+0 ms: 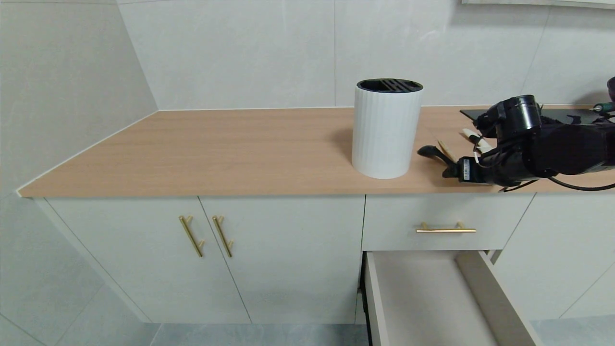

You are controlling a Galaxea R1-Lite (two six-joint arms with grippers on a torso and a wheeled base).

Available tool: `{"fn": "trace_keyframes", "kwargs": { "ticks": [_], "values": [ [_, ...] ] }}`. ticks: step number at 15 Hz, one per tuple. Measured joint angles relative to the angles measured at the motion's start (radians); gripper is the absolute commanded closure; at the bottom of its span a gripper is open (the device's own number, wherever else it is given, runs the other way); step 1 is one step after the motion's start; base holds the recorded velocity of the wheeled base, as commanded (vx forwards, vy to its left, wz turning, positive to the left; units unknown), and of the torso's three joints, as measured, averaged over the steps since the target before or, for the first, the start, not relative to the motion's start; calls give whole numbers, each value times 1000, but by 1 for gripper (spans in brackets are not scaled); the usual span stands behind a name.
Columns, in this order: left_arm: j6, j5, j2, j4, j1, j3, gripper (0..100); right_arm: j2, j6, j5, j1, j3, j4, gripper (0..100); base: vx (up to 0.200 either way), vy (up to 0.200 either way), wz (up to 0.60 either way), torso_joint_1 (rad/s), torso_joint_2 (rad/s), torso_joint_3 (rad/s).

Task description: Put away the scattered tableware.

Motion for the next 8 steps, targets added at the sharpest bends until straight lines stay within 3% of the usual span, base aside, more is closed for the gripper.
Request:
{"fn": "trace_keyframes", "kwargs": {
  "ticks": [2,3,8],
  "values": [
    [0,0,0,0,0,0,0,7,0,-2,0,-1,-1,0,0,0,0,0,0,0],
    [0,0,0,0,0,0,0,10,1,-2,-1,-3,-3,100,0,0,0,0,0,0],
    [0,0,0,0,0,0,0,19,1,-2,-1,-5,-15,100,0,0,0,0,0,0]
  ]
}}
